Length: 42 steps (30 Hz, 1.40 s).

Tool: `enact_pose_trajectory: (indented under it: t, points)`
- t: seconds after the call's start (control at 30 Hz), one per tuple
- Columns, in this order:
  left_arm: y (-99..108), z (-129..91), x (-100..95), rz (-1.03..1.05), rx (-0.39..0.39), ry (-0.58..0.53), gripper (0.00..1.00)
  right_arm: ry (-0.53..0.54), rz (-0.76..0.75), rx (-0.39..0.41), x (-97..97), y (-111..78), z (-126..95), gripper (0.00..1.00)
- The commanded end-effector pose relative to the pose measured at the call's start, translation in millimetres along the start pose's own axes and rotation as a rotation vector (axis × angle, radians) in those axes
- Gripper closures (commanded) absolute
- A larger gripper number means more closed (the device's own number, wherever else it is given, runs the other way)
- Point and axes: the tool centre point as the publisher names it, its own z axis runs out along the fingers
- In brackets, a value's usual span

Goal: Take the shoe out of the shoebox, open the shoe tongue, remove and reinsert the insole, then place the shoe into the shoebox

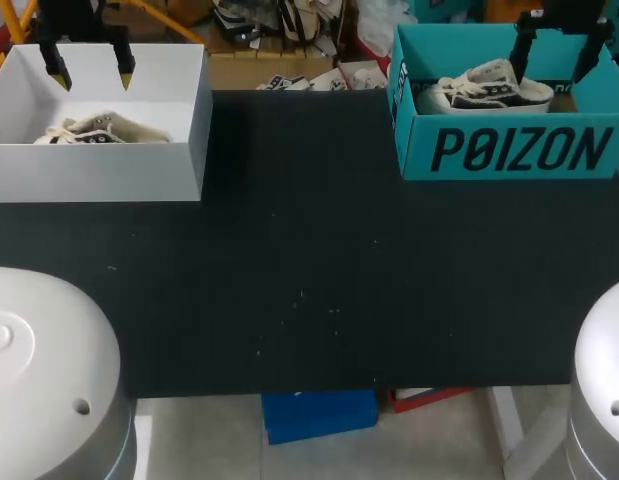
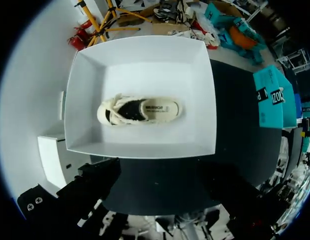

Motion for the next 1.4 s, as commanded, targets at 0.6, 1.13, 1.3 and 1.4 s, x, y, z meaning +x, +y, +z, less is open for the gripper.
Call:
enact_pose_trajectory:
  t: [0.6,1.13,1.3,1.4]
  points:
    - [0.0,0.0,0.0,0.0,0.0,0.0,0.0,-0.341,-1.103,-0.096,-8.4,2.7,-34.7,0.0]
    - [0.0,0.0,0.0,0.0,0.0,0.0,0.0,-0.314,-1.24,-0.119,-12.2,23.7,-21.0,0.0]
    - [0.0,0.0,0.0,0.0,0.0,0.0,0.0,-0.267,-1.39,-0.16,-13.6,44.0,-18.7,0.0]
    - [0.0,0.0,0.0,0.0,0.0,0.0,0.0,-0.213,-1.478,-0.175,-11.5,57.7,-15.0,0.0]
